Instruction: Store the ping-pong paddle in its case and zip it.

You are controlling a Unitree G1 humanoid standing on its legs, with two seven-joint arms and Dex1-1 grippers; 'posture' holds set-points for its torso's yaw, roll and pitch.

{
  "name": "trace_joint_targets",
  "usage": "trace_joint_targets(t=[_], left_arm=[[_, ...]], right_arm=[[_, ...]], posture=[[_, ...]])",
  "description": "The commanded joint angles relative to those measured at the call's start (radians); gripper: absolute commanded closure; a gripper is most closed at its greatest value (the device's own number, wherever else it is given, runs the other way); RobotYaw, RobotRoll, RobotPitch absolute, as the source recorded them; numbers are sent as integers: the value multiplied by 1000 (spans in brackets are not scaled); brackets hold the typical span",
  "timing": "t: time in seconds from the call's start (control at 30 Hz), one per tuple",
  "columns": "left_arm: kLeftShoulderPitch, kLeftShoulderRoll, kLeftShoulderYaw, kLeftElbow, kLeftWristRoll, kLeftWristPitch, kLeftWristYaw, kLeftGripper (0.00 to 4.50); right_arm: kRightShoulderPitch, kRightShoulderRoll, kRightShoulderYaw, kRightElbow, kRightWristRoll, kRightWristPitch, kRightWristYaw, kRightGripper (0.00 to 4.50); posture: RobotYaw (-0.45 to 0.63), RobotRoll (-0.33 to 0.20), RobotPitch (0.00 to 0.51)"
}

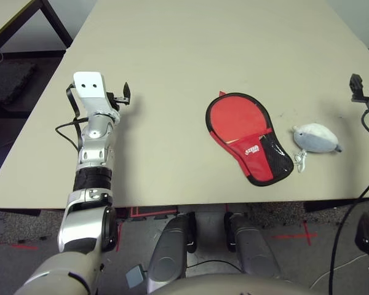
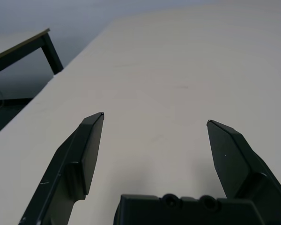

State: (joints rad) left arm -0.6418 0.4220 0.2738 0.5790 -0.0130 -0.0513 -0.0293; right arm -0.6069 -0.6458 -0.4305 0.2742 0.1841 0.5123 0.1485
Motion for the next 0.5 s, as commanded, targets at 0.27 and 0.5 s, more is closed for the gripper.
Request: trace_joint_targets(t=[0.27,0.5], left_arm=[[87,15,48,-58,-22,10,52,0],[158,17,74,-89,-41,22,82,0]], right_arm=[[10,-16,-85,219,45,-109,2,19],[32,-32,-76,246,50,-162,37,19]], posture=[[15,0,223],[20,0,207]])
